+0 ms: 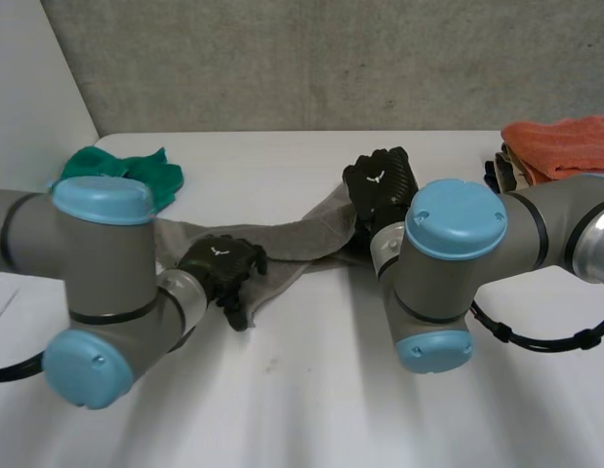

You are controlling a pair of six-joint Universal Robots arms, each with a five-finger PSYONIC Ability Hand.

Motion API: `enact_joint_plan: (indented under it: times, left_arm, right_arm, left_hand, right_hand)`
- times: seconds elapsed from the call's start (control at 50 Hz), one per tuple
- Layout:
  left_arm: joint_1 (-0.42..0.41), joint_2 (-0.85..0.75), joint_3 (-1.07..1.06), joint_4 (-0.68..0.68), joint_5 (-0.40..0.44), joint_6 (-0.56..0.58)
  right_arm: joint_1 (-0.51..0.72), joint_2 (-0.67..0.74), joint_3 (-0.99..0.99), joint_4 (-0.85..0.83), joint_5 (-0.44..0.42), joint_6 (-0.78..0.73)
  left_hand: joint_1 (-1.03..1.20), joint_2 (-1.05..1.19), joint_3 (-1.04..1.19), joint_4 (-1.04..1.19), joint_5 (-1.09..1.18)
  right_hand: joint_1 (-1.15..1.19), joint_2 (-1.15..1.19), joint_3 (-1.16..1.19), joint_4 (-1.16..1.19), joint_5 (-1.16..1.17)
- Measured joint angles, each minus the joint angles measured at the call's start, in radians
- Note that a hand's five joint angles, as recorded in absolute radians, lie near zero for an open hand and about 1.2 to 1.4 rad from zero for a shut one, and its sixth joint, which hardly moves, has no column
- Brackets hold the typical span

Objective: Fold the laundry.

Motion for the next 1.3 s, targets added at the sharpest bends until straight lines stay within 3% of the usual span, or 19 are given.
enact_joint_plan:
  times: [0.2,0.34,0.46,0.5,0.54,0.62,0.68,0.88,1.04,1.08,1.14,1.3]
  left_arm:
    - [-0.052,-0.126,0.114,-0.002,-0.108,-0.001]
    - [-0.081,-0.212,0.204,-0.005,-0.215,0.016]
    - [-0.079,-0.259,0.259,-0.016,-0.229,0.04]
    - [-0.076,-0.266,0.27,-0.023,-0.236,0.048]
    - [-0.073,-0.264,0.275,-0.028,-0.245,0.055]
    - [-0.062,-0.229,0.274,-0.038,-0.274,0.071]
    - [-0.053,-0.183,0.26,-0.04,-0.286,0.084]
    - [-0.012,0.019,0.164,-0.034,-0.254,0.159]
    - [0.041,0.161,0.115,-0.031,-0.193,0.193]
    - [0.058,0.199,0.114,-0.037,-0.17,0.193]
    - [0.071,0.238,0.118,-0.046,-0.142,0.189]
    - [0.076,0.306,0.149,-0.084,-0.103,0.16]
  right_arm:
    - [-0.006,-0.011,0.027,0.004,-0.001,0.023]
    - [-0.013,-0.032,0.058,0.003,-0.003,0.051]
    - [-0.016,-0.047,0.084,0.002,-0.012,0.069]
    - [-0.018,-0.049,0.088,0.003,-0.015,0.073]
    - [-0.02,-0.049,0.09,0.003,-0.021,0.078]
    - [-0.027,-0.05,0.091,0.015,-0.055,0.099]
    - [-0.037,-0.055,0.086,0.051,-0.1,0.123]
    - [-0.122,-0.15,0.047,0.342,-0.235,0.223]
    - [-0.265,-0.258,0.049,0.599,-0.313,0.327]
    - [-0.316,-0.284,0.071,0.651,-0.349,0.341]
    - [-0.365,-0.301,0.112,0.685,-0.391,0.337]
    - [-0.408,-0.277,0.231,0.654,-0.431,0.245]
  left_hand:
    - [0.078,0.078,0.079,0.079,0.078]
    - [0.269,0.261,0.261,0.258,0.249]
    - [0.701,0.698,0.694,0.697,0.684]
    - [0.706,0.747,0.743,0.746,0.714]
    - [0.706,0.752,0.748,0.748,0.714]
    - [0.706,0.752,0.748,0.748,0.714]
    - [0.706,0.752,0.748,0.748,0.714]
    - [0.706,0.752,0.748,0.752,0.714]
    - [0.706,0.752,0.748,0.752,0.714]
    - [0.706,0.752,0.748,0.752,0.714]
    - [0.706,0.752,0.748,0.752,0.714]
    - [0.706,0.752,0.748,0.752,0.714]
  right_hand:
    - [0.0,0.0,0.0,0.0,0.0]
    - [0.0,0.0,0.0,0.0,0.0]
    - [0.0,0.0,0.0,0.0,0.0]
    - [0.0,0.0,0.0,0.0,0.0]
    - [-0.165,-0.186,-0.187,-0.17,-0.163]
    - [-0.793,-0.827,-0.818,-0.82,-0.834]
    - [-0.924,-0.966,-0.974,-0.976,-0.96]
    - [-0.927,-0.973,-0.981,-0.99,-0.96]
    - [-0.919,-0.966,-0.973,-0.983,-0.953]
    - [-0.824,-0.86,-0.869,-0.883,-0.85]
    - [-0.672,-0.716,-0.72,-0.736,-0.706]
    - [-0.574,-0.61,-0.615,-0.63,-0.6]
